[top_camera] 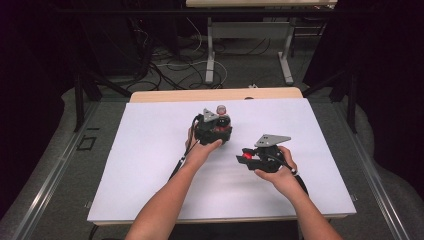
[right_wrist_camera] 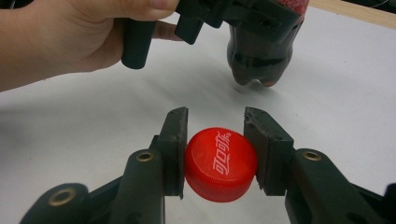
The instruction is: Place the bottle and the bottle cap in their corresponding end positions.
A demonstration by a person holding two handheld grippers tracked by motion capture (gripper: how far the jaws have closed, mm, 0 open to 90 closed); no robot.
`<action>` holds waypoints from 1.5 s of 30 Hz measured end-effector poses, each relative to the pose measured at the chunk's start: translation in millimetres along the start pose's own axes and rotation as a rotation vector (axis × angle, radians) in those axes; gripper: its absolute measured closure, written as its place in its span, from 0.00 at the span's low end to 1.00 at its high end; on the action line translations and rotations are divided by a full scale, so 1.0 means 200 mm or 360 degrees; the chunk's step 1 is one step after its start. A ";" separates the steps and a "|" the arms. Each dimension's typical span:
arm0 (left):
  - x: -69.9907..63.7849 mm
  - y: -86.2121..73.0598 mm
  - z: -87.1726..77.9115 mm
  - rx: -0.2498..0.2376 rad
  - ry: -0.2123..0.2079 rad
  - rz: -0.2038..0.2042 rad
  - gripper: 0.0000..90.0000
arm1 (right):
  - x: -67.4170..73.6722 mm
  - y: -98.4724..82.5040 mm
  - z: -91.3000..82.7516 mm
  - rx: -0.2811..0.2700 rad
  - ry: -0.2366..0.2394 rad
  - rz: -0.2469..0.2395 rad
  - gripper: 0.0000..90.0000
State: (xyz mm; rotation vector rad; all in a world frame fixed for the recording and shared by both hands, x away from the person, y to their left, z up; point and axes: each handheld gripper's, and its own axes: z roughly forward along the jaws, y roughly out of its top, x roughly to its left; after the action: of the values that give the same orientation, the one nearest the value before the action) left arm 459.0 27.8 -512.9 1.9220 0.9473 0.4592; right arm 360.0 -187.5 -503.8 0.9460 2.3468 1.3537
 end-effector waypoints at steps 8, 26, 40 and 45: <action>0.04 0.00 0.06 -0.0015 0.0072 -0.0057 0.33 | 0.00 -0.01 0.01 0.0004 -0.0001 0.0006 0.67; 0.03 -0.06 0.08 0.0005 0.0066 -0.0056 0.32 | 0.01 -0.02 0.04 0.0023 0.0009 -0.0001 0.67; 0.02 -0.08 0.06 0.0027 0.0026 -0.0020 0.31 | 0.02 -0.02 0.05 0.0030 0.0013 -0.0006 0.67; 0.03 -0.06 0.03 -0.0002 0.0008 -0.0065 0.25 | 0.02 -0.03 0.06 0.0050 0.0025 0.0006 0.67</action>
State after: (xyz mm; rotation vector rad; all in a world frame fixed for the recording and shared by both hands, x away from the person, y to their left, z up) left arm 461.3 32.2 -526.9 1.8974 0.9874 0.4412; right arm 361.6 -179.5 -514.7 0.9524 2.3861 1.3342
